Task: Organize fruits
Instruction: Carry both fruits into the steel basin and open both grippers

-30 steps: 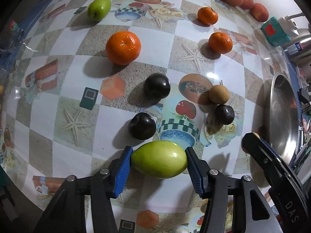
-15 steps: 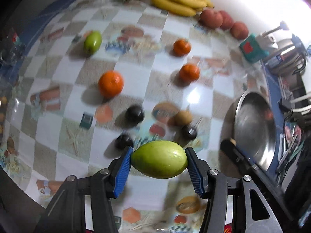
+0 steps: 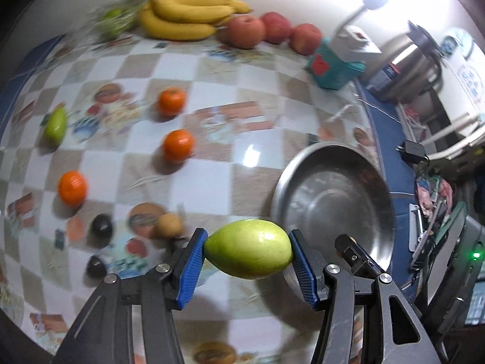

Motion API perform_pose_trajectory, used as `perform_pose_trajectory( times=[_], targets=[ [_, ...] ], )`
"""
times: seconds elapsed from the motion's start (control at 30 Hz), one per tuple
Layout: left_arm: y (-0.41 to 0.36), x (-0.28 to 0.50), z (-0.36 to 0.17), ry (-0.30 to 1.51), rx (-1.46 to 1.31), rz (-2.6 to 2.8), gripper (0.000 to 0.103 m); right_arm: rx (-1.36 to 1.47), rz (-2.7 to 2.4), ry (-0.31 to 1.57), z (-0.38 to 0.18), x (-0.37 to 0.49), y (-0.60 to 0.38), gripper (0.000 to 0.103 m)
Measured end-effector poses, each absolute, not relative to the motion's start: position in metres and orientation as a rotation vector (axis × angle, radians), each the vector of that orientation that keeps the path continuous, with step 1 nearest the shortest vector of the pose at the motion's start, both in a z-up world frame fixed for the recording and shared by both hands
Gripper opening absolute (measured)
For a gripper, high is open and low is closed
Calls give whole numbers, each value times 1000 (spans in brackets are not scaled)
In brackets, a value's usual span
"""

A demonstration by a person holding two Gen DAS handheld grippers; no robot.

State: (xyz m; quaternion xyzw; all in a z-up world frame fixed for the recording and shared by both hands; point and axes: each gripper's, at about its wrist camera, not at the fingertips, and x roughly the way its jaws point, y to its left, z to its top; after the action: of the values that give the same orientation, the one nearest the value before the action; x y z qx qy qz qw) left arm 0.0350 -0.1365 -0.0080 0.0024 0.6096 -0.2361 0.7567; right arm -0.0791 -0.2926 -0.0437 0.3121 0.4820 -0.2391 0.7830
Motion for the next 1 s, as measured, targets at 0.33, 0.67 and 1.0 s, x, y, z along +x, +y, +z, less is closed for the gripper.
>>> perform_pose_trajectory(
  times=[0.33,0.67,1.0],
  targets=[
    [-205,24,-25,1276,137,-680,58,676,-774,1026,-51,-101,-341,26],
    [-222,18,-49,1297,163,-723,58,679,-800,1045,-60,-102,-352,26],
    [-216,17,-49,1298,141,-728,60,664,-796,1082,-64,-99,-349,26]
  ],
)
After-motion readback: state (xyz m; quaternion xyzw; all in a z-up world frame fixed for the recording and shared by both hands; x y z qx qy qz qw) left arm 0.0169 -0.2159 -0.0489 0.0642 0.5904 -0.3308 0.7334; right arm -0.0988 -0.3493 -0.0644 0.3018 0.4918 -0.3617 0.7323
